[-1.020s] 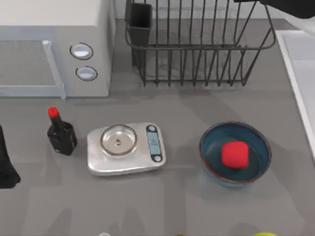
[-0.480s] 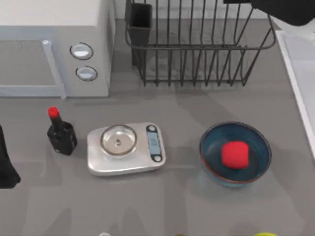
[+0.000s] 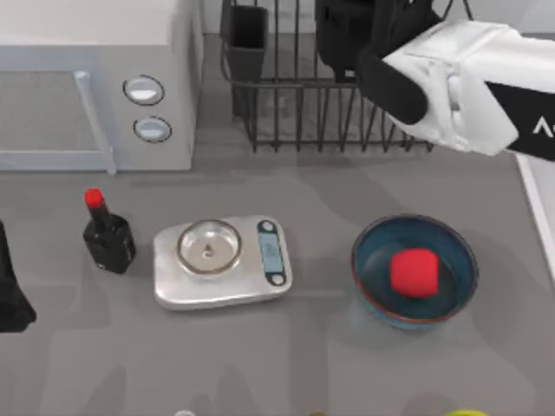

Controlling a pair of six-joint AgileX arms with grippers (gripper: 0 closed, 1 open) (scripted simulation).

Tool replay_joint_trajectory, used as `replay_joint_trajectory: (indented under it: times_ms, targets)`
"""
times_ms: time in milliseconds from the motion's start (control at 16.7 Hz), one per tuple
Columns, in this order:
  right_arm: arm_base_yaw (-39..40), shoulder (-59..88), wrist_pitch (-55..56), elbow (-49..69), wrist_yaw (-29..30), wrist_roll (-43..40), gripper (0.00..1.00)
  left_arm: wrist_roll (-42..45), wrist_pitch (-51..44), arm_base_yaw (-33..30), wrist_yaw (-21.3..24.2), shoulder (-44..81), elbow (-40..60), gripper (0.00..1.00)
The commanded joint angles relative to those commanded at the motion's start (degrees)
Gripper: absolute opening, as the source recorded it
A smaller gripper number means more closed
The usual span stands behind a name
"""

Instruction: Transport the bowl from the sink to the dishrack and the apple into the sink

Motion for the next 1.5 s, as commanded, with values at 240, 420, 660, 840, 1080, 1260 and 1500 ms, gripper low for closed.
replay_joint_trajectory:
  times_ms: [240,420,660,840,1080,1260,1500]
  targets:
    - [-2.8,6.27,12.67,-6.07,-3.1,-0.12,0.0,0.0,0.0,0.0,0.0,0.0,0.0,1.0]
    - [-3.83,8.1,16.18,-8.17,-4.21,-0.23,0.0,0.0,0.0,0.0,0.0,0.0,0.0,1.0]
    - [-3.85,8.13,16.23,-8.21,-4.23,-0.23,0.0,0.0,0.0,0.0,0.0,0.0,0.0,1.0]
    - [-3.85,8.13,16.23,-8.21,-4.23,-0.23,0.23,0.0,0.0,0.0,0.0,0.0,0.0,1.0]
    - [-3.85,8.13,16.23,-8.21,-4.23,-0.23,0.53,0.0,0.0,0.0,0.0,0.0,0.0,1.0]
    - [-3.85,8.13,16.23,-8.21,-4.23,-0.23,0.75,0.0,0.0,0.0,0.0,0.0,0.0,1.0]
    - [-3.85,8.13,16.23,-8.21,-4.23,-0.23,1.0,0.0,0.0,0.0,0.0,0.0,0.0,1.0]
